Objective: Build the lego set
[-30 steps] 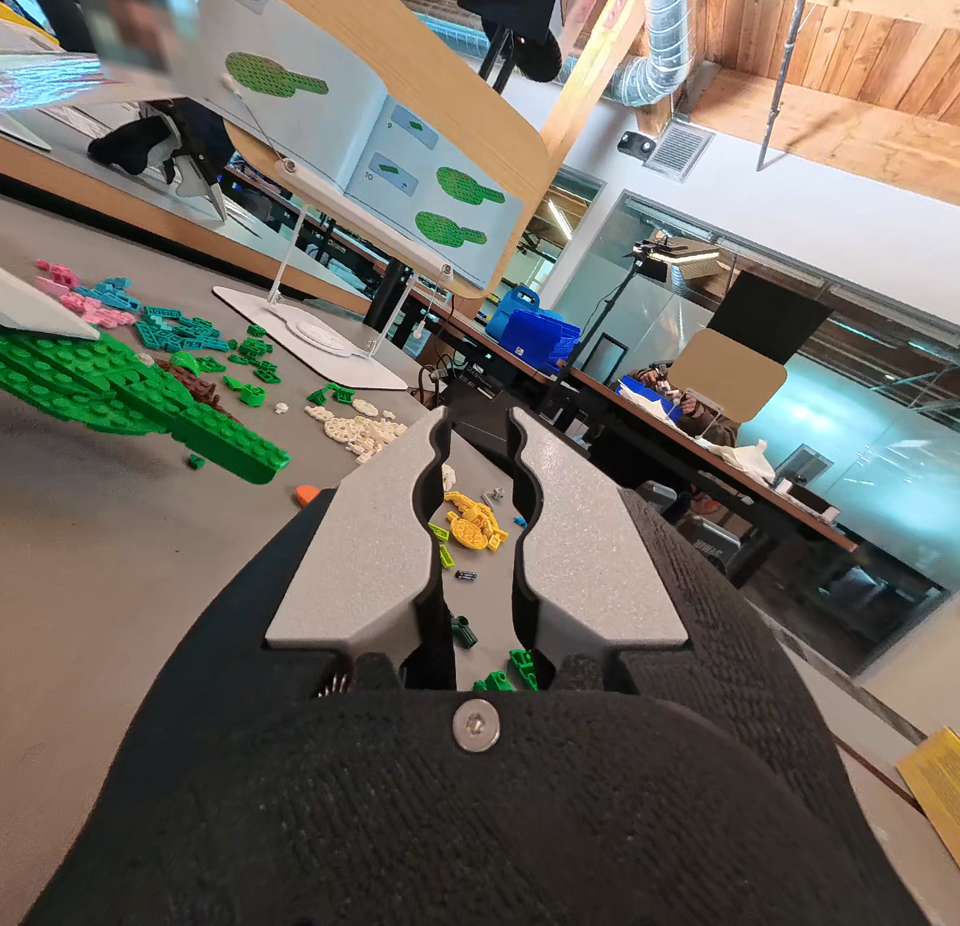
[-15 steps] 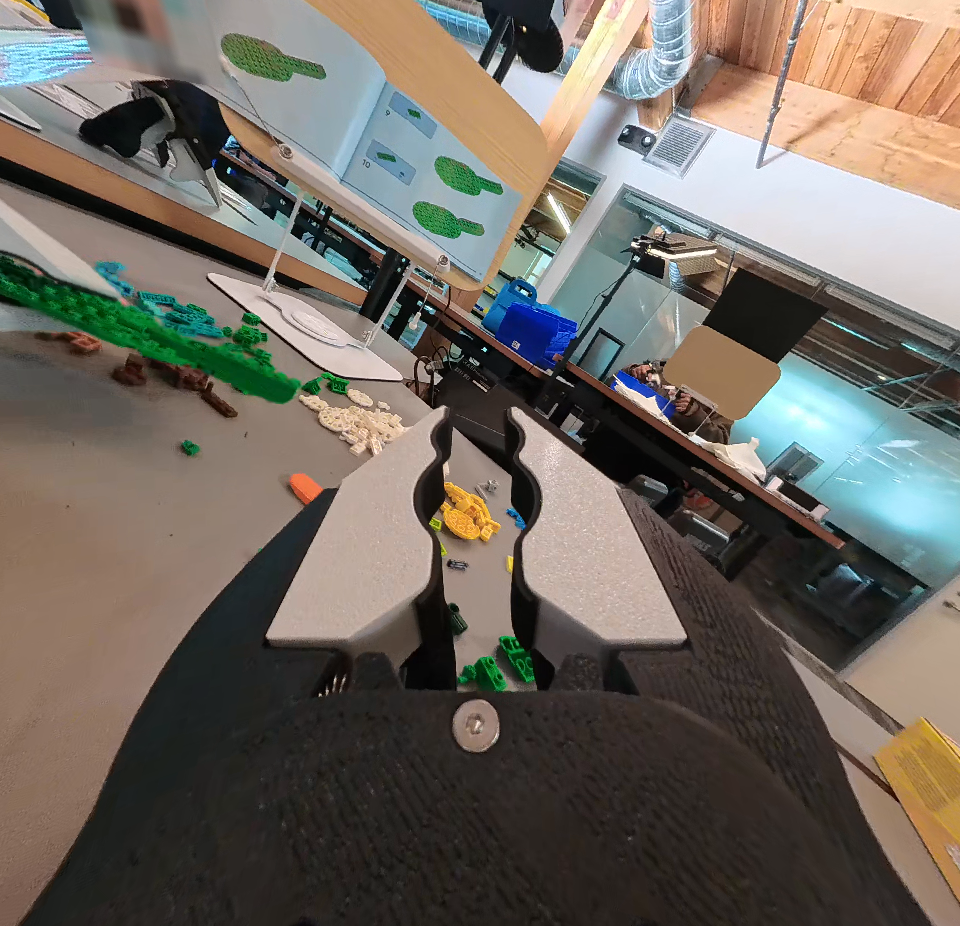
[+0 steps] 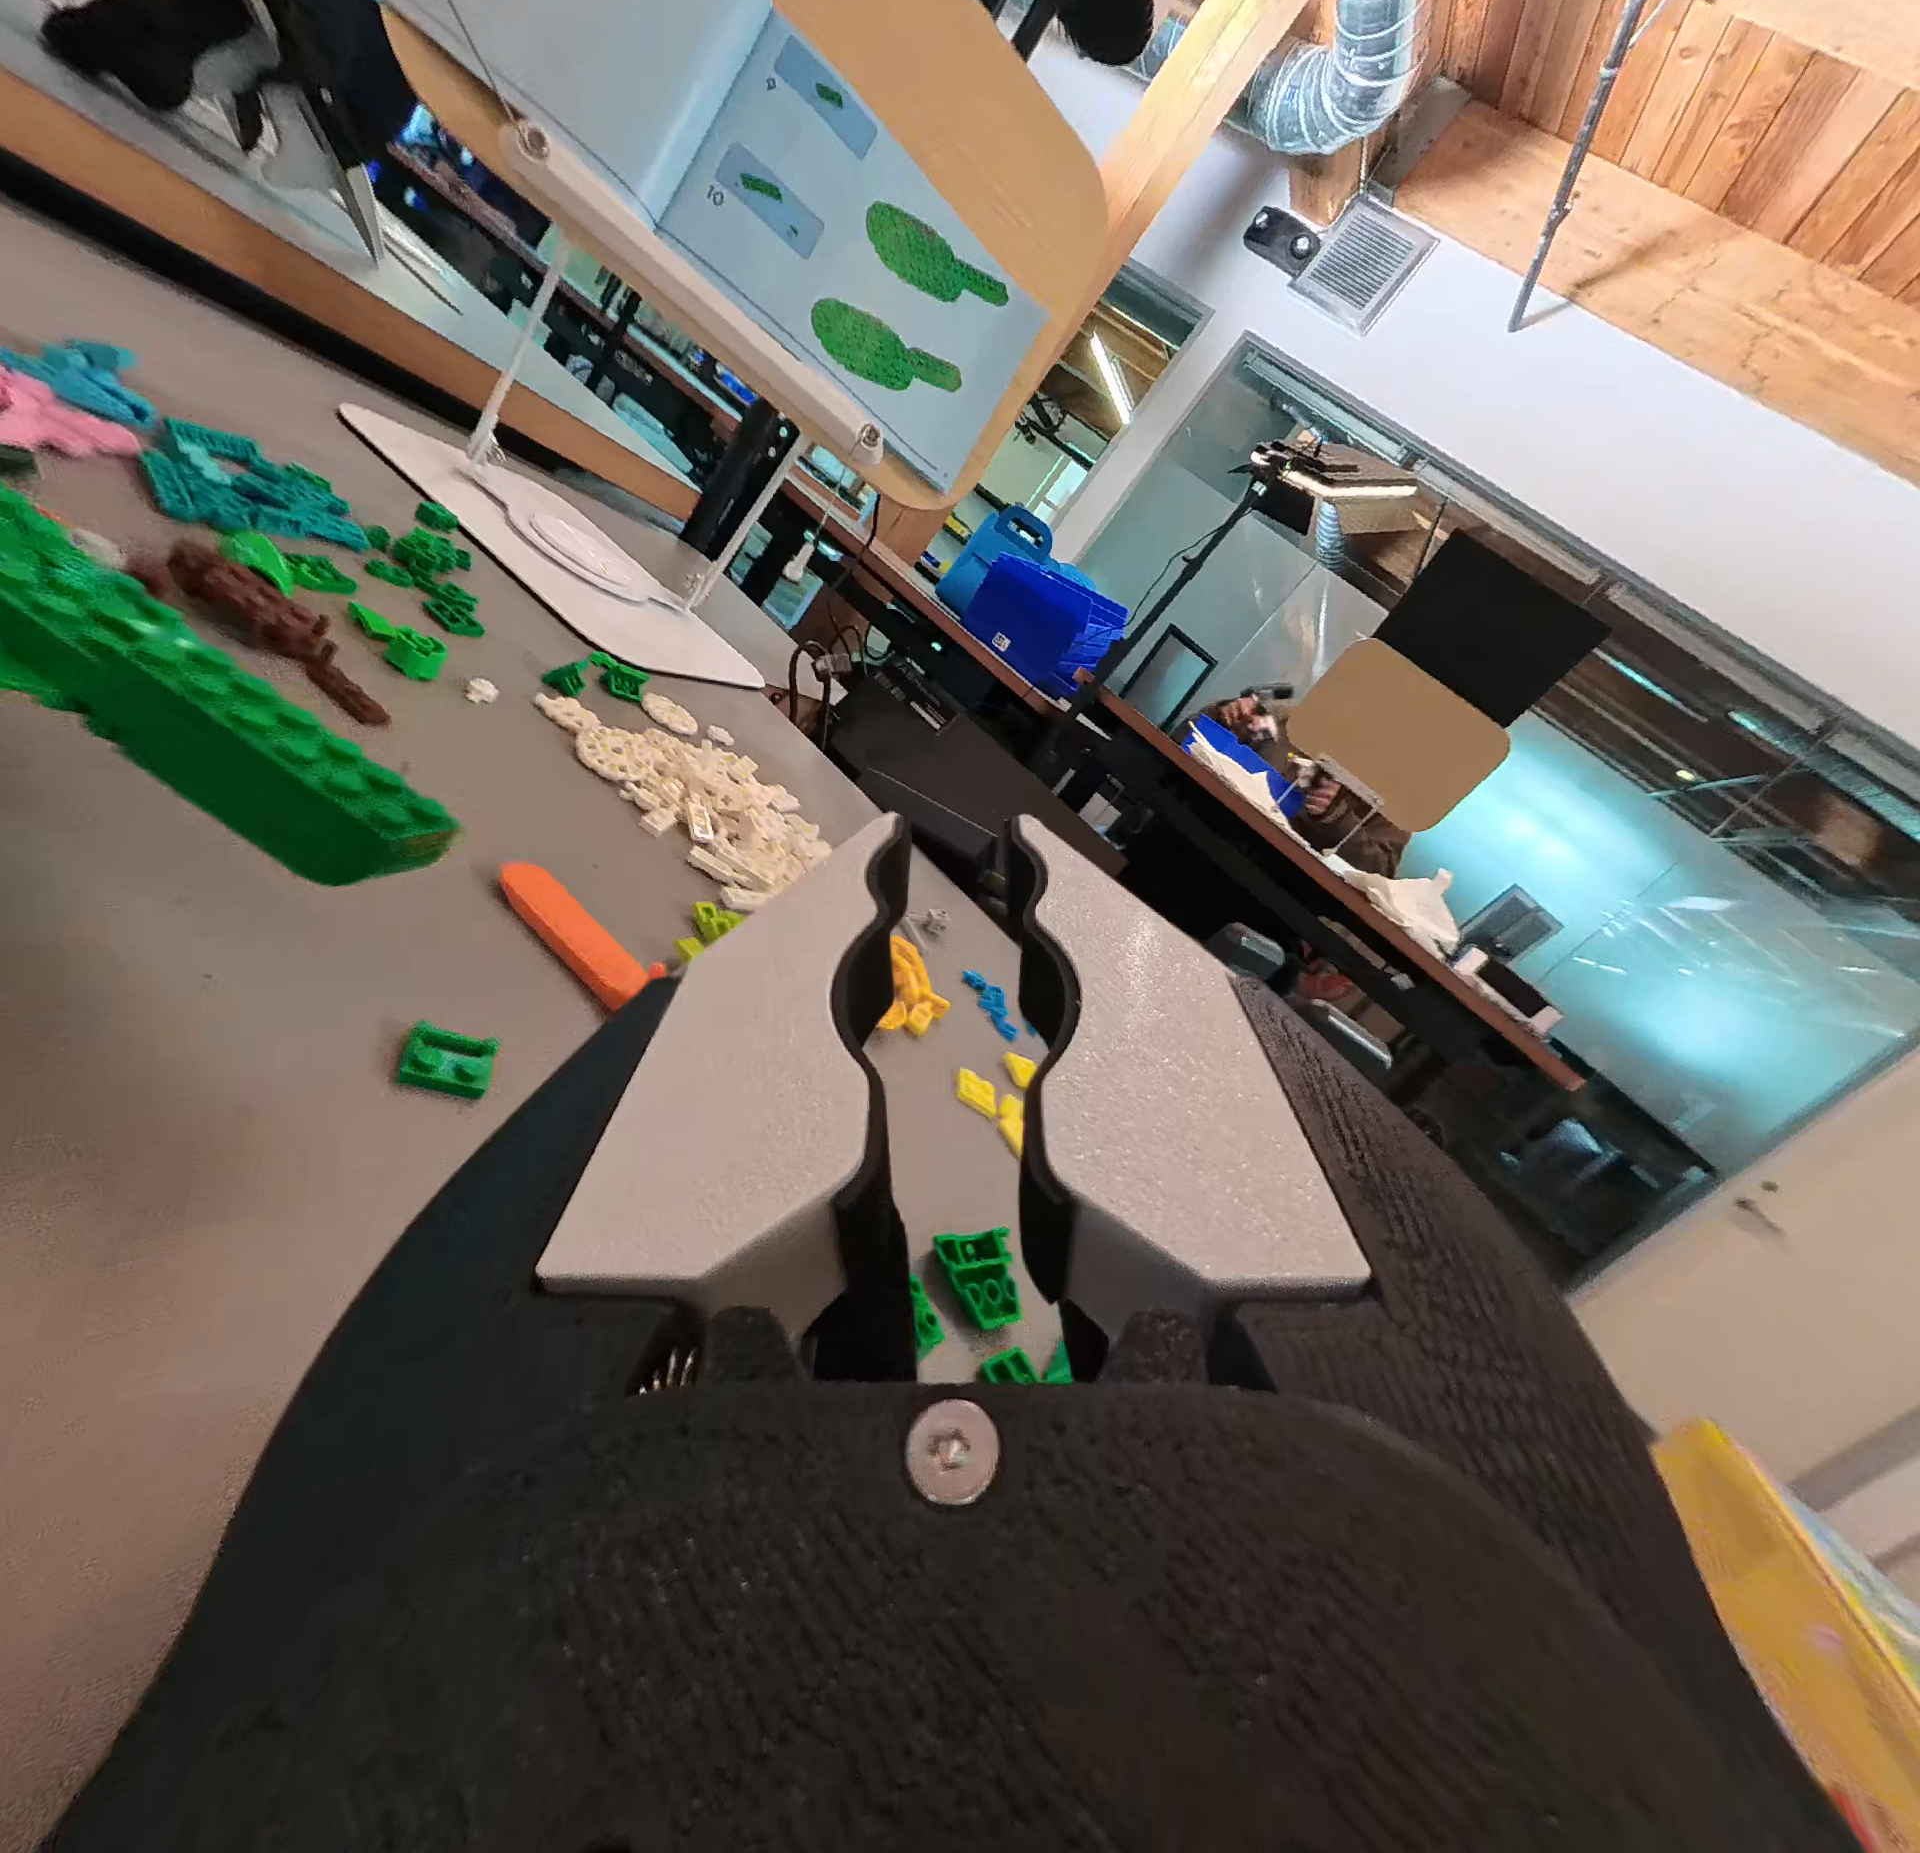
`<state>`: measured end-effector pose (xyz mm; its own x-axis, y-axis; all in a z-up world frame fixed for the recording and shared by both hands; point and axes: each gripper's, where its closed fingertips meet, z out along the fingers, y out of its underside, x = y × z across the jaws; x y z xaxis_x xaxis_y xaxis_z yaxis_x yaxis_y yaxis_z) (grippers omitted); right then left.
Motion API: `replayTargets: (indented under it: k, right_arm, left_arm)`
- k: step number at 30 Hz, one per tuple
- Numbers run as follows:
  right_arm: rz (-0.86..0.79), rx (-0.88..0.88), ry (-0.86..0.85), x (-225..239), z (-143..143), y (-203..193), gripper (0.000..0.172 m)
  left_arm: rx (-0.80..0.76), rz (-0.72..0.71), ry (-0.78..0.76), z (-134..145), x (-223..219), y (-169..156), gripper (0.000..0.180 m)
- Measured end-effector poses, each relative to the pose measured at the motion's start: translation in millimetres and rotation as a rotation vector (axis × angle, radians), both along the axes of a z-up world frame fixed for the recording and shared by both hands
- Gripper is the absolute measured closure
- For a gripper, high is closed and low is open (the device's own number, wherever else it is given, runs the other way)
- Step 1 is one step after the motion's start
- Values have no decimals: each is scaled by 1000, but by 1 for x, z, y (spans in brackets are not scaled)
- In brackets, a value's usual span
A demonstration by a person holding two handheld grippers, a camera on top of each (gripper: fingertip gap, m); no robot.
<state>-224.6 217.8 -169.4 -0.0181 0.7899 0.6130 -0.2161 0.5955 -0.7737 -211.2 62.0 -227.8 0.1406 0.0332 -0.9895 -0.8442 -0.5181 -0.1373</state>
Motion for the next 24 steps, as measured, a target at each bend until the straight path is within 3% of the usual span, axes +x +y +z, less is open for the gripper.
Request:
replayTargets:
  k: [4, 9, 16, 20, 24]
  right_arm:
    - [-82, 34, -21, -11, -6, 15, 156]
    - [-156, 96, -23, -15, -9, 26, 158]
    - [-276, 223, -36, -30, -15, 41, 159]
    - [-121, 204, -82, -22, -19, 16, 156]
    - [199, 134, -391, -16, -52, -52, 155]
  left_arm:
    - [-2, -85, -35, -1, 14, 7, 171]
    - [16, -133, 43, 7, 25, 5, 171]
    - [73, 91, 87, 22, -19, -16, 171]
    - [130, 198, 57, 31, -39, -32, 171]
    - [189, 263, 16, 38, -58, -48, 171]
